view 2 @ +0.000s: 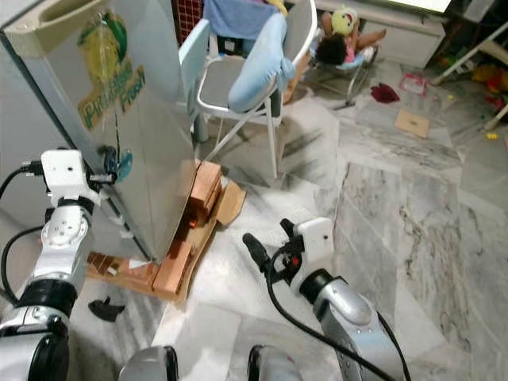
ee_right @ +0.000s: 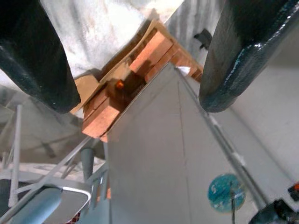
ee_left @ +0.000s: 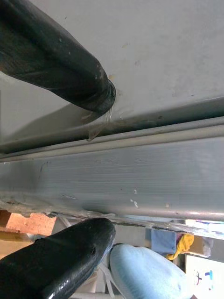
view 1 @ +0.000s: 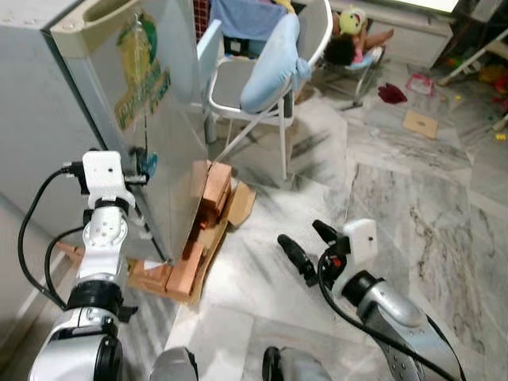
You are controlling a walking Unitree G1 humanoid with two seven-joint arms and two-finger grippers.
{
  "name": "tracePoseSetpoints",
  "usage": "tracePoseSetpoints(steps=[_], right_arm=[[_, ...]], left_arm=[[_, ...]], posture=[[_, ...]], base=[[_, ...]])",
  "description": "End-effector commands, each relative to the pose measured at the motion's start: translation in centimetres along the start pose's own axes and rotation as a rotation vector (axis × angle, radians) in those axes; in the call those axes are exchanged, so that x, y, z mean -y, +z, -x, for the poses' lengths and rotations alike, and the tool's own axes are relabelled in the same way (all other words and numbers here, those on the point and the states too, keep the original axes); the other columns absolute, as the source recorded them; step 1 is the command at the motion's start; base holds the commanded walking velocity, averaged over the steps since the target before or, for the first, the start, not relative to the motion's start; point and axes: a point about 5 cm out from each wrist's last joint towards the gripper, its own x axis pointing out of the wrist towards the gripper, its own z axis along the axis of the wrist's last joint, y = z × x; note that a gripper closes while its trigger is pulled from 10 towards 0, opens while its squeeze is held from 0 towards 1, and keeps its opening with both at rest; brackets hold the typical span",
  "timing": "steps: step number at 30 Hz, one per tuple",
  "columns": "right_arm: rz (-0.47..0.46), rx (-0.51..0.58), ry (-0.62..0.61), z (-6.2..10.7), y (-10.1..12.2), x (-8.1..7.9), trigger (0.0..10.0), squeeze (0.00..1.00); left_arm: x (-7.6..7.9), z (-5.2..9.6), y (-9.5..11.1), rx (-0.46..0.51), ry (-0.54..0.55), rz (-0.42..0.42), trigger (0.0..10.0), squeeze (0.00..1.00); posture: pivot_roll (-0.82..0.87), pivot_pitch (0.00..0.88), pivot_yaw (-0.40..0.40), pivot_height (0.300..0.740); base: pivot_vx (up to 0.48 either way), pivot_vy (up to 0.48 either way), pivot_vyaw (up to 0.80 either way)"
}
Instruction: Restocking fridge
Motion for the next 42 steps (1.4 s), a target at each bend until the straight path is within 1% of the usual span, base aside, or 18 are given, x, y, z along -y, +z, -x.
tracePoseSetpoints(steps=[1, 5, 9, 14, 15, 16, 19, 20, 21, 22, 24, 26, 28, 32, 36, 37, 39, 42], right_arm=[[0.012, 0.0, -0.001, 0.3, 0.1, 0.1, 10.0, 0.0], [0.055, 0.026, -0.094, 0.4, 0.1, 1.4, 10.0, 0.0], [0.074, 0.036, -0.139, 0.5, 0.1, 2.1, 10.0, 0.0], [0.102, 0.05, -0.219, 0.3, 0.3, 3.1, 10.0, 0.0], [0.102, 0.05, -0.219, 0.3, 0.3, 3.1, 10.0, 0.0], [0.109, 0.062, -0.232, 0.1, 0.5, 3.2, 10.0, 0.0], [0.112, 0.067, -0.238, 0.0, 0.5, 3.2, 10.0, 0.0], [0.108, 0.07, -0.246, -0.2, 0.5, 3.1, 10.0, 0.0], [0.108, 0.07, -0.246, -0.2, 0.5, 3.1, 10.0, 0.0], [0.107, 0.07, -0.249, -0.2, 0.4, 3.1, 10.0, 0.0], [0.105, 0.072, -0.251, -0.3, 0.4, 2.8, 10.0, 0.0], [0.108, 0.082, -0.251, -0.5, 0.5, 2.5, 10.0, 0.0], [0.106, 0.099, -0.257, -0.6, 0.8, 2.4, 10.0, 0.0], [0.108, 0.139, -0.277, -0.6, 1.4, 2.2, 10.0, 0.0], [0.104, 0.152, -0.284, -0.7, 1.3, 2.1, 10.0, 0.0], [0.104, 0.152, -0.284, -0.7, 1.3, 2.1, 10.0, 0.0], [0.105, 0.154, -0.284, -0.8, 1.3, 2.0, 10.0, 0.0], [0.106, 0.154, -0.283, -0.9, 1.3, 1.9, 10.0, 0.0]], left_arm=[[1.0, -0.8, 0.6, 0.002, -0.057, 0.009, 10.0, 0.0], [4.6, -1.6, 2.1, 0.038, -0.214, 0.042, 10.0, 0.0], [6.2, -1.6, 2.6, 0.049, -0.282, 0.06, 10.0, 0.0], [11.6, -0.7, 4.1, 0.102, -0.517, 0.092, 10.0, 0.0], [11.6, -0.7, 4.1, 0.102, -0.517, 0.092, 10.0, 0.0], [14.0, -0.2, 5.0, 0.123, -0.605, 0.13, 10.0, 0.0], [15.6, 0.3, 5.8, 0.139, -0.665, 0.157, 10.0, 0.0], [19.9, 2.1, 8.8, 0.224, -0.847, 0.226, 10.0, 0.0], [19.9, 2.1, 8.8, 0.224, -0.847, 0.226, 10.0, 0.0], [22.3, 3.8, 11.0, 0.299, -0.971, 0.247, 10.0, 0.0], [25.4, 6.7, 14.2, 0.412, -1.139, 0.273, 10.0, 0.0], [26.4, 7.9, 15.1, 0.447, -1.198, 0.283, 10.0, 0.0], [26.5, 8.0, 14.7, 0.433, -1.201, 0.283, 10.0, 0.0], [25.0, 6.4, 12.1, 0.366, -1.13, 0.216, 10.0, 0.0], [19.4, 3.4, 8.2, 0.241, -0.939, 0.126, 10.0, 0.0], [19.4, 3.4, 8.2, 0.241, -0.939, 0.126, 10.0, 0.0], [17.0, 2.6, 6.7, 0.21, -0.863, 0.086, 10.0, 0.0], [15.4, 2.1, 5.8, 0.174, -0.798, 0.095, 10.0, 0.0]], posture=[[-0.1, 0.107, -0.074, 0.74], [-0.11, 0.096, -0.073, 0.74], [-0.11, 0.09, -0.073, 0.74], [-0.1, 0.077, -0.069, 0.74], [-0.1, 0.077, -0.069, 0.74], [-0.1, 0.073, -0.067, 0.74], [-0.1, 0.071, -0.067, 0.74], [-0.09, 0.062, -0.066, 0.74], [-0.09, 0.062, -0.066, 0.74], [-0.08, 0.054, -0.066, 0.74], [-0.08, 0.048, -0.062, 0.74], [-0.09, 0.044, -0.057, 0.74], [-0.09, 0.043, -0.053, 0.74], [-0.08, 0.045, -0.047, 0.74], [-0.07, 0.051, -0.049, 0.74], [-0.07, 0.051, -0.049, 0.74], [-0.06, 0.056, -0.053, 0.74], [-0.06, 0.06, -0.056, 0.74]], base=[[0.0, 0.0, 0.0], [0.0, 0.0, 0.0], [0.0, 0.0, 0.0], [0.0, 0.0, 0.0], [0.0, 0.0, 0.0], [0.0, 0.0, 0.0], [0.0, 0.0, 0.0], [0.0, 0.0, 0.0], [0.0, 0.0, 0.0], [0.0, 0.0, 0.0], [0.0, 0.0, 0.0], [0.0, 0.0, 0.0], [0.0, 0.0, 0.0], [0.0, 0.0, 0.0], [0.0, 0.0, 0.0], [0.0, 0.0, 0.0], [0.0, 0.0, 0.0], [0.177, -0.214, 0.0]])
